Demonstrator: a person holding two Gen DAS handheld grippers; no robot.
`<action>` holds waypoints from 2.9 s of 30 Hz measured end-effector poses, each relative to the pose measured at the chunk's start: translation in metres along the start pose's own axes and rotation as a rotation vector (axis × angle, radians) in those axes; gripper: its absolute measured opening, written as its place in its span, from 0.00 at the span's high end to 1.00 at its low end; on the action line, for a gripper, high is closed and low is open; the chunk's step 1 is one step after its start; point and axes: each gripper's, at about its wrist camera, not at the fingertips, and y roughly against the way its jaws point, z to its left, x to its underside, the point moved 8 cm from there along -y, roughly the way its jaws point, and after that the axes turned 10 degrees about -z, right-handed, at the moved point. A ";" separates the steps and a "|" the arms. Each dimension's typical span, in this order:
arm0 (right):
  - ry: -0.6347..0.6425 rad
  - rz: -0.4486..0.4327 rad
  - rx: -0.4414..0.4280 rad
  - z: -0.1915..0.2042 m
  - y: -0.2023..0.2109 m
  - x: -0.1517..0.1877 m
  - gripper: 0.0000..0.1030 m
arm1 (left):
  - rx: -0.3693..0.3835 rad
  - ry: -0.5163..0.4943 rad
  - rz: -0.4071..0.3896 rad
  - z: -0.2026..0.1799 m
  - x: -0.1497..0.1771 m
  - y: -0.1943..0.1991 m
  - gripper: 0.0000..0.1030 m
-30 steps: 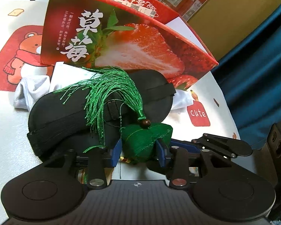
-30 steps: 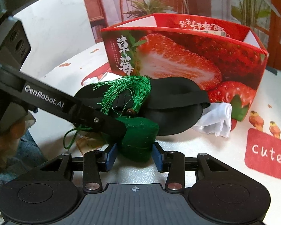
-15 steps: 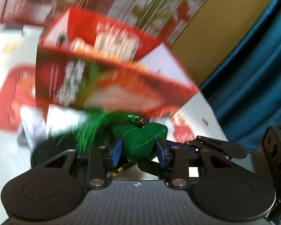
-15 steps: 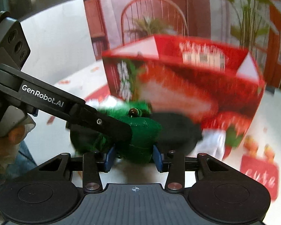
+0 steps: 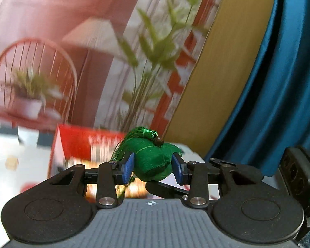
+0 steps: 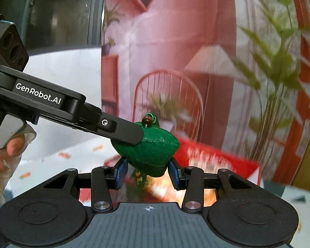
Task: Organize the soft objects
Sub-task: 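Lift the green pouch with both grippers and carry it over the box, then open both grippers to drop the green pouch into the box, then move both tools down to the black eye mask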
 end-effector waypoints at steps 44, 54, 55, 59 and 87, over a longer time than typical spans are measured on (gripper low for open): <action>-0.159 0.216 0.353 -0.141 -0.097 0.051 0.62 | -0.024 -0.065 0.174 0.040 0.023 -0.152 0.59; -0.183 0.169 0.315 -0.116 -0.070 0.049 0.62 | -0.111 -0.103 0.151 0.056 0.021 -0.099 0.57; -0.188 0.152 0.306 -0.111 -0.066 0.048 0.62 | -0.122 -0.105 0.149 0.057 0.022 -0.090 0.57; -0.184 0.098 0.277 -0.093 -0.050 0.042 0.62 | -0.153 -0.106 0.148 0.062 0.032 -0.055 0.57; -0.197 0.142 0.184 -0.017 0.008 0.107 0.62 | -0.357 0.109 0.308 0.098 0.152 0.035 0.56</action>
